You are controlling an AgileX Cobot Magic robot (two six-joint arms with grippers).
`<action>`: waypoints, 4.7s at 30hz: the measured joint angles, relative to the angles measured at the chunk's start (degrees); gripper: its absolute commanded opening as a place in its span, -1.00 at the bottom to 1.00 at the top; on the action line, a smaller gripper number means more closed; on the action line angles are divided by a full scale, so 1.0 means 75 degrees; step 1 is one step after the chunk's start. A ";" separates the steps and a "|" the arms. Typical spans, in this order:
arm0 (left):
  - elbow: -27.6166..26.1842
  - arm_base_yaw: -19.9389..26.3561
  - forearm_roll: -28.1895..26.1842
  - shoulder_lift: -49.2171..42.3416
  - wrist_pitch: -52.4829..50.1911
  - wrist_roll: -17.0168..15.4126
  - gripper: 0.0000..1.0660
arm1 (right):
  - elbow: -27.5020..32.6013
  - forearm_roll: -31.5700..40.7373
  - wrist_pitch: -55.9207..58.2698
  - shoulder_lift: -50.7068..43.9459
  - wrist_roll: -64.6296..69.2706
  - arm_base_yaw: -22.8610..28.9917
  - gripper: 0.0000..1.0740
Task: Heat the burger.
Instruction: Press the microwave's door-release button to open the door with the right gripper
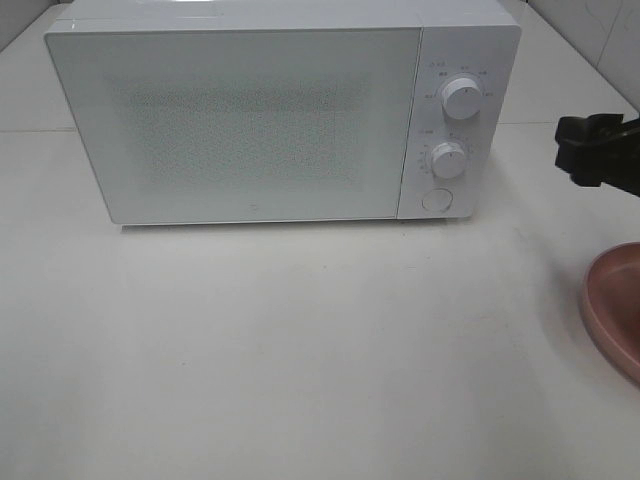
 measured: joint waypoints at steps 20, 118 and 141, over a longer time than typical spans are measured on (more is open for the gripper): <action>0.0000 0.0000 0.0000 0.0000 0.0000 0.0000 0.89 | -0.0008 0.3667 -0.1635 0.1092 -0.1780 0.3079 0.42; 0.0000 0.0000 0.0000 0.0000 0.0000 -0.0008 0.89 | -0.2521 0.0726 -0.0726 0.4996 1.2513 0.1665 -1.00; 0.0000 0.0000 0.0000 0.0000 0.0000 -0.0008 0.89 | -0.2895 0.1146 -0.0779 0.5500 1.2750 0.1597 -1.00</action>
